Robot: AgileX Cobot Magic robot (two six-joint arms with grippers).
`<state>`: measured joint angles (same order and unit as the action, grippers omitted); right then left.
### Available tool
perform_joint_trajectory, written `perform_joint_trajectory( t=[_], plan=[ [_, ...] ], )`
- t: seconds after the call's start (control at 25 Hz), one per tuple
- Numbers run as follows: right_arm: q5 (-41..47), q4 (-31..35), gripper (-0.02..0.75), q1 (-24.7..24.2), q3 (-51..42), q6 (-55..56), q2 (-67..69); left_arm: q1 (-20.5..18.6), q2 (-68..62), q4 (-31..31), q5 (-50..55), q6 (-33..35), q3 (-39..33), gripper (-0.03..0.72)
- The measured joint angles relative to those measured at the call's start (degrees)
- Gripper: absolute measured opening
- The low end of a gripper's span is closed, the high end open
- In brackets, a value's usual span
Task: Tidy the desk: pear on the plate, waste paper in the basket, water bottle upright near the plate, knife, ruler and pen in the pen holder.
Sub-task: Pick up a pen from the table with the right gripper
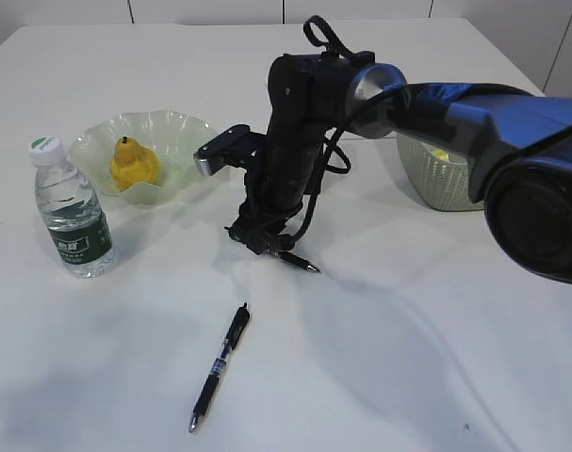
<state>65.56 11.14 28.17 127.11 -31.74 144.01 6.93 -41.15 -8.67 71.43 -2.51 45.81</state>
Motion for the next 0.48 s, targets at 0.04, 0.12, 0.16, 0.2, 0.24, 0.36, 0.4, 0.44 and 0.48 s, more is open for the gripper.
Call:
perform_joint_trajectory(
  t=[0.04,0.12,0.16,0.2,0.24,0.36,0.4,0.44,0.48],
  plan=[
    [0.04,0.00,0.241,0.00,0.00,0.11,0.28,0.00,0.00,0.09,0.00,0.00,0.00,0.286],
    [0.37,-0.11,0.241,0.00,0.41,0.25,1.00,0.00,0.00,0.22,0.00,0.00,0.00,0.286],
    [0.52,-0.11,0.241,0.00,0.53,0.35,1.28,0.00,0.00,0.22,0.00,0.00,0.00,0.286],
    [0.74,-0.11,0.241,0.00,0.53,0.35,1.53,0.00,0.00,0.22,0.00,0.00,0.00,0.286],
    [0.82,-0.11,0.241,0.00,0.53,0.35,1.56,0.00,0.00,0.22,0.00,0.00,0.00,0.286],
    [1.02,-0.32,0.241,0.00,0.53,0.35,1.71,0.00,0.00,0.22,0.00,0.00,0.00,0.286],
    [1.02,-0.68,0.241,0.00,0.53,0.35,1.71,0.00,0.00,0.22,0.00,0.00,0.00,0.286],
    [1.02,-1.08,0.241,0.00,0.53,0.35,1.71,0.00,0.00,0.22,0.00,0.00,0.00,0.286],
    [1.02,-1.60,0.241,0.00,0.53,0.22,1.71,0.00,0.00,0.22,0.00,0.00,0.00,0.286]
  ],
)
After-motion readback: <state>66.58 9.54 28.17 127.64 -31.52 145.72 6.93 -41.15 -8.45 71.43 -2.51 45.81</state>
